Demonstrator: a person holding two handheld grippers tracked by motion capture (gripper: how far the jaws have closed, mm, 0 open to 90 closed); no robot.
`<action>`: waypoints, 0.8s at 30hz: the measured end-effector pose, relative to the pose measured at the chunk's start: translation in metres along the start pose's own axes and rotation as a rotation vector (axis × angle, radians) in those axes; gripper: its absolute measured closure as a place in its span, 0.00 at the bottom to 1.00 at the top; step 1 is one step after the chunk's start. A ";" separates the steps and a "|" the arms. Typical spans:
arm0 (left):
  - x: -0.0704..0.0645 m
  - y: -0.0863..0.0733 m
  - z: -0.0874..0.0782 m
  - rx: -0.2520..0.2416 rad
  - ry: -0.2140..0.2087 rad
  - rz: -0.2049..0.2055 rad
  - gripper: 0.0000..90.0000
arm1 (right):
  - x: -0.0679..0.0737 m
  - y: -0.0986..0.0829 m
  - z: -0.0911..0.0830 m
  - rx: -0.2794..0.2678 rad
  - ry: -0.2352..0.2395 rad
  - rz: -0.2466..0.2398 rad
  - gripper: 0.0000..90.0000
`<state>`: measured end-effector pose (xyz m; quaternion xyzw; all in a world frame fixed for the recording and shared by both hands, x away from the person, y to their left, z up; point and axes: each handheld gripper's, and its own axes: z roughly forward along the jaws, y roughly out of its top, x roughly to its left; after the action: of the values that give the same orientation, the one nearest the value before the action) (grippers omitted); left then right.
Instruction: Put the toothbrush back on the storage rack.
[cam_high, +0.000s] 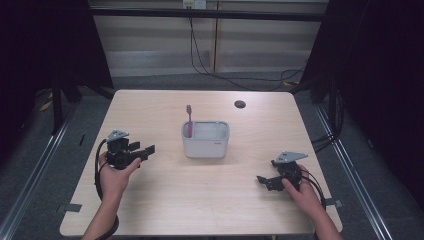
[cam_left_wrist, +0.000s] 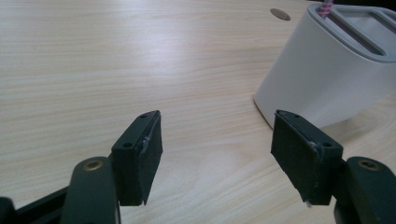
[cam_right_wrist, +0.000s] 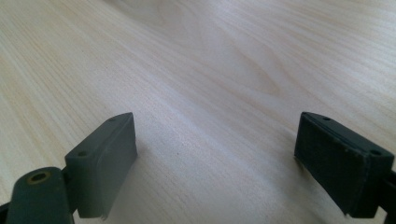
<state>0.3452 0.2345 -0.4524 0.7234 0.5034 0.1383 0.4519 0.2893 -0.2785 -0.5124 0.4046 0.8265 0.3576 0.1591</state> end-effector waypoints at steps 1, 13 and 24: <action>0.001 -0.001 0.000 0.000 -0.001 0.000 0.37 | 0.000 0.000 0.000 0.000 0.001 0.000 0.14; 0.017 -0.014 -0.008 0.008 0.020 0.003 0.36 | 0.000 0.000 0.000 0.000 0.000 0.000 0.14; 0.033 -0.024 -0.017 0.028 0.027 0.024 0.35 | 0.000 0.000 0.000 0.000 0.000 0.000 0.14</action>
<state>0.3342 0.2737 -0.4706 0.7338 0.5025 0.1465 0.4330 0.2893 -0.2785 -0.5124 0.4046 0.8265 0.3576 0.1591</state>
